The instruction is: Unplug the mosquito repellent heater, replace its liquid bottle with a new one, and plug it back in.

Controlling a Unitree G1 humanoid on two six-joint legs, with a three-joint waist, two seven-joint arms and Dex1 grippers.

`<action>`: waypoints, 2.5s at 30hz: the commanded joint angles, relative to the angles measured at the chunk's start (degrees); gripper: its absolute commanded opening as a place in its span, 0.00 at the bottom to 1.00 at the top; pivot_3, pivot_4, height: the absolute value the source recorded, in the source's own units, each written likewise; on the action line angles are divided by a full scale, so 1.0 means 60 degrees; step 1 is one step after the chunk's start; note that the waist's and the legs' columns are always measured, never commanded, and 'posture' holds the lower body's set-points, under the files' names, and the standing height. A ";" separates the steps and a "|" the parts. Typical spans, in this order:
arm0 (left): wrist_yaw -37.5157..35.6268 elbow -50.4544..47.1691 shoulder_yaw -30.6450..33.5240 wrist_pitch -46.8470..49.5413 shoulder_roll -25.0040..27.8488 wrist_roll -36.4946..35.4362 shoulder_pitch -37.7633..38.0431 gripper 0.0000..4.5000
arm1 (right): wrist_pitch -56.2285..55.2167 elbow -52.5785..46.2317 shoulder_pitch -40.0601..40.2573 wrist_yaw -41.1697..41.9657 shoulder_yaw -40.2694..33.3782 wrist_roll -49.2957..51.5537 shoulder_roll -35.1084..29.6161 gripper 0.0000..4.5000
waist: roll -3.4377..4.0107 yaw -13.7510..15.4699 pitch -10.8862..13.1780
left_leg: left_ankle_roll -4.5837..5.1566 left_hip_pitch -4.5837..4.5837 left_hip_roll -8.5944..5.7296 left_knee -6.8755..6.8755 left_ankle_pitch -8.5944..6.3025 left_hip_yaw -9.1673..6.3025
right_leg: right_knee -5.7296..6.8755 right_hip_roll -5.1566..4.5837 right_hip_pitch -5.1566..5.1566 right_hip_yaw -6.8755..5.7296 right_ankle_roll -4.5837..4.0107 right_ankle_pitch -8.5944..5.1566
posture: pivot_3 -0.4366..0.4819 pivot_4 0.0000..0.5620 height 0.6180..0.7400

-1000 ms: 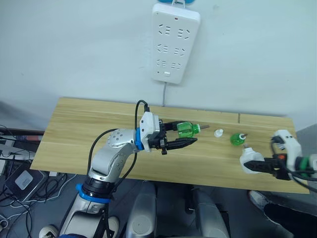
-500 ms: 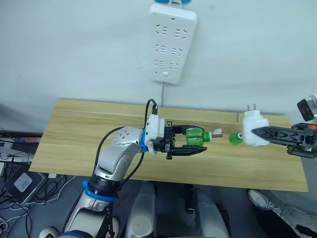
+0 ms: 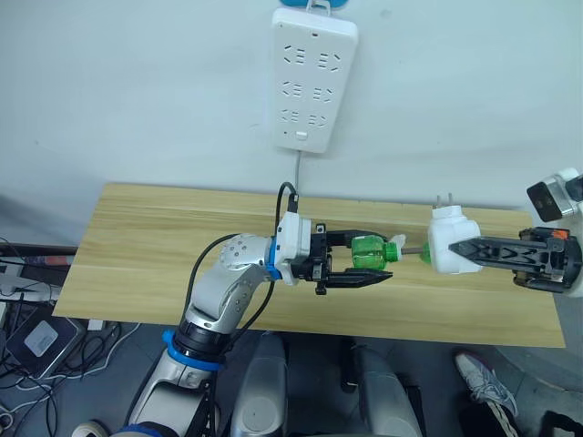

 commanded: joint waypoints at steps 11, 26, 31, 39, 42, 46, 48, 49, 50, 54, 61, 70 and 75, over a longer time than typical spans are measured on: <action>0.0107 0.0144 -0.0190 -0.0233 -0.0443 0.0115 -0.0169 0.50 | -0.0150 -0.0242 -0.0176 0.0335 0.0168 0.0279 -0.0260 0.67 | 0.0005 -0.0034 -0.0003 | 0.0000 0.0000 0.0000 0.0021 0.0000 -0.0001 | 0.0007 0.0001 0.0006 0.0002 0.0002 0.0007 | 0.70 0.59 1.00; 0.0235 0.0089 -0.0353 -0.0227 -0.0548 0.0151 -0.0168 0.50 | -0.0383 -0.0510 -0.0622 0.0187 0.0499 0.0279 0.0178 0.67 | 0.0008 -0.0066 -0.0004 | 0.0001 0.0001 0.0000 0.0030 0.0000 -0.0001 | 0.0016 0.0001 0.0007 0.0003 -0.0002 0.0011 | 0.69 0.60 1.00; 0.0302 0.0171 -0.0338 -0.0270 -0.0620 0.0173 -0.0254 0.50 | -0.0228 -0.0505 -0.0635 0.0568 0.0610 0.0279 -0.0075 0.67 | 0.0008 -0.0064 -0.0004 | 0.0001 0.0001 -0.0001 0.0031 0.0000 -0.0001 | 0.0015 0.0001 0.0007 0.0003 -0.0027 0.0026 | 0.69 0.60 1.00; 0.0371 0.0241 -0.0231 -0.0303 -0.0682 0.0205 -0.0391 0.50 | -0.0224 -0.0437 -0.0635 0.0722 0.0684 0.0279 -0.0246 0.67 | 0.0009 -0.0073 -0.0005 | 0.0001 0.0002 0.0000 0.0034 0.0000 -0.0002 | 0.0019 0.0002 0.0008 0.0003 -0.0037 0.0033 | 0.69 0.60 1.00; 0.0375 0.0246 -0.0241 -0.0301 -0.0717 0.0203 -0.0408 0.50 | -0.0280 -0.0439 -0.0641 0.0602 0.0698 0.0279 -0.0188 0.67 | 0.0009 -0.0073 -0.0005 | 0.0001 0.0001 0.0000 0.0034 0.0000 -0.0002 | 0.0018 0.0002 0.0008 0.0003 -0.0039 0.0035 | 0.69 0.60 1.00; 0.0344 0.0109 -0.0388 -0.0223 -0.0769 0.0176 -0.0340 0.50 | -0.0430 -0.0482 -0.0843 0.0307 0.0847 0.0279 0.0057 0.67 | 0.0009 -0.0077 -0.0005 | 0.0001 0.0002 0.0000 0.0035 0.0000 -0.0002 | 0.0018 0.0002 0.0008 0.0003 -0.0039 0.0035 | 0.69 0.60 1.00; 0.0358 0.0104 -0.0445 -0.0244 -0.0795 0.0199 -0.0308 0.50 | -0.0680 -0.0711 -0.1036 -0.0147 0.0956 0.0279 0.0240 0.67 | 0.0009 -0.0077 -0.0005 | 0.0001 0.0002 0.0000 0.0035 0.0000 -0.0003 | 0.0019 0.0002 0.0008 0.0002 -0.0039 0.0035 | 0.69 0.60 1.00; 0.0363 0.0117 -0.0465 -0.0257 -0.0809 0.0208 -0.0304 0.50 | -0.0796 -0.0820 -0.1181 -0.0359 0.1017 0.0279 0.0356 0.67 | 0.0009 -0.0080 -0.0005 | 0.0001 0.0002 0.0000 0.0037 0.0000 -0.0003 | 0.0020 0.0002 0.0009 0.0003 -0.0039 0.0036 | 0.69 0.60 1.00; 0.0367 0.0126 -0.0478 -0.0267 -0.0816 0.0212 -0.0302 0.50 | -0.0864 -0.0889 -0.1288 -0.0519 0.1052 0.0279 0.0459 0.67 | 0.0009 -0.0081 -0.0005 | 0.0001 0.0002 0.0000 0.0037 0.0000 -0.0002 | 0.0019 0.0002 0.0009 0.0004 -0.0038 0.0036 | 0.69 0.60 1.00; 0.0393 0.0326 -0.0456 -0.0350 -0.0929 0.0271 -0.0404 0.50 | -0.1167 -0.1503 -0.1660 -0.0964 0.1306 0.0279 0.0620 0.67 | 0.0010 -0.0095 -0.0005 | 0.0001 0.0002 0.0000 0.0037 0.0000 -0.0003 | 0.0020 0.0003 0.0009 0.0003 -0.0038 0.0036 | 0.68 0.62 1.00; 0.0358 0.0340 -0.0471 -0.0367 -0.1026 0.0251 -0.0412 0.50 | -0.1368 -0.1808 -0.1691 -0.1020 0.1480 0.0279 0.0711 0.67 | 0.0009 -0.0088 -0.0005 | 0.0001 -0.0001 -0.0001 0.0036 0.0000 -0.0003 | 0.0017 0.0001 0.0009 0.0003 -0.0040 0.0038 | 0.68 0.63 1.00; 0.0709 0.0613 -0.0217 -0.0046 -0.1160 0.0109 -0.0522 0.50 | -0.0741 -0.1208 -0.2147 -0.0151 0.1703 0.0279 0.0233 0.99 | 0.0009 -0.0097 -0.0005 | 0.0002 0.0002 0.0001 0.0039 0.0000 -0.0005 | 0.0022 0.0003 0.0010 0.0003 -0.0042 0.0039 | 0.67 0.63 1.00; 0.0761 0.0526 -0.0196 0.0095 -0.1149 0.0023 -0.0590 0.50 | -0.0992 -0.1682 -0.1654 -0.0192 0.1833 0.0279 0.0180 0.99 | 0.0009 -0.0097 -0.0005 | 0.0002 0.0000 0.0000 0.0037 0.0000 -0.0005 | 0.0018 0.0002 0.0010 0.0003 -0.0041 0.0039 | 0.68 0.64 1.00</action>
